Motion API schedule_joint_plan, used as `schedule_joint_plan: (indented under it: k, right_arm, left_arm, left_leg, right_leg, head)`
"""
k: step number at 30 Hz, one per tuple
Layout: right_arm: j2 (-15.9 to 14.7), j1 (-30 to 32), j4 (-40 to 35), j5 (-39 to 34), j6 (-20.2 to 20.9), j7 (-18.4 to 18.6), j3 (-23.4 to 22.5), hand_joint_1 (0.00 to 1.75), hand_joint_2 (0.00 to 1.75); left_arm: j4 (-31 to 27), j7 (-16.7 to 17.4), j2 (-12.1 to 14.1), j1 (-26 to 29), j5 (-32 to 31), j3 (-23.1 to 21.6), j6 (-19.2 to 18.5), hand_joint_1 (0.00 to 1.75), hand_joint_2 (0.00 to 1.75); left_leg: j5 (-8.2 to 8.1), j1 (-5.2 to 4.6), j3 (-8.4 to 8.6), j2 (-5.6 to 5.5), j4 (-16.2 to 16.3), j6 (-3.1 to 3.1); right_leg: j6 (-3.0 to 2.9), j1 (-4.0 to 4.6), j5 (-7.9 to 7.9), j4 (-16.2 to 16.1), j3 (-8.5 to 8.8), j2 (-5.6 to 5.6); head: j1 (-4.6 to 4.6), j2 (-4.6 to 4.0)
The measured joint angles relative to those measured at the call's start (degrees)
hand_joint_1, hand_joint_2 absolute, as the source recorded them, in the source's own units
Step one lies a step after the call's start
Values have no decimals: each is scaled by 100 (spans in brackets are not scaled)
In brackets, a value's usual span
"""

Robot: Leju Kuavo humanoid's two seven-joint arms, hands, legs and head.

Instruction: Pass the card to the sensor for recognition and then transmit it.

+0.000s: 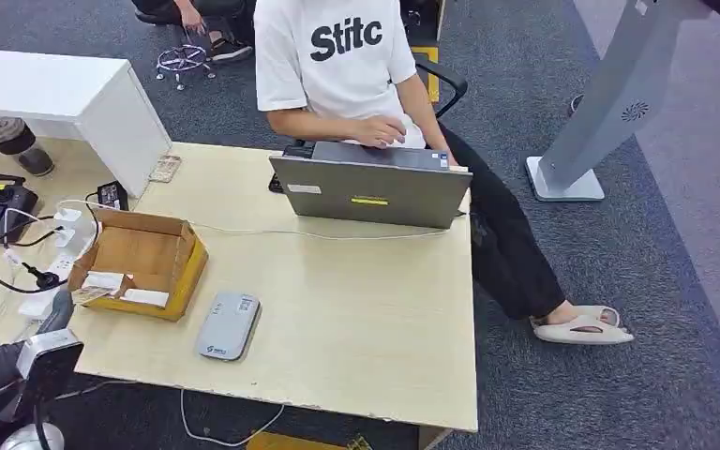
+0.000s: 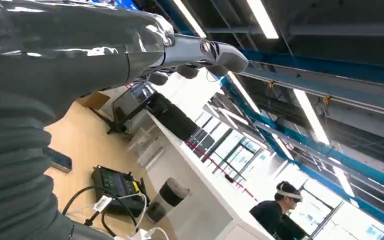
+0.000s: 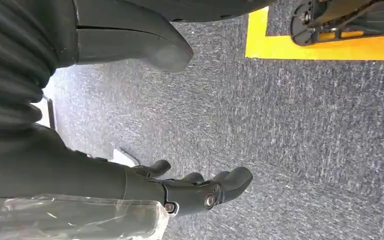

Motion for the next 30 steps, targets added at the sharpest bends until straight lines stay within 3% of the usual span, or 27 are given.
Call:
schedule_joint_plan:
  k: [15, 24, 26, 30]
  right_arm:
    - [0, -7, 0, 2, -11, -28, -44, 0, 175]
    - [0, -21, 0, 2, -35, -41, -74, 0, 175]
    - [0, -26, 0, 0, -68, -15, -129, 0, 175]
    - [0, -19, 0, 15, -142, -66, -146, 0, 175]
  left_arm:
    - [-35, -11, -109, 31, 37, 72, 24, 0, 175]
    - [-131, -293, -223, 214, 291, 98, 79, 0, 175]
    - [-225, -562, -628, 553, 643, 269, 24, 0, 175]
    - [-212, -1020, -1180, 692, 968, 768, -454, 0, 175]
  left_leg:
    - [0, -1, -1, -2, 0, 0]
    - [0, 0, -1, -2, 0, 0]
    - [-3, -2, -3, -2, 0, 1]
    - [-6, -2, -4, -2, 0, 4]
  right_leg:
    - [0, 0, 0, 0, 0, -2]
    - [0, 0, 0, 0, 0, -1]
    - [1, -1, -1, -1, -1, -1]
    - [1, -1, -2, -2, -1, -1]
  head:
    - [2, 0]
    - [2, 0]
    - [2, 0]
    - [2, 0]
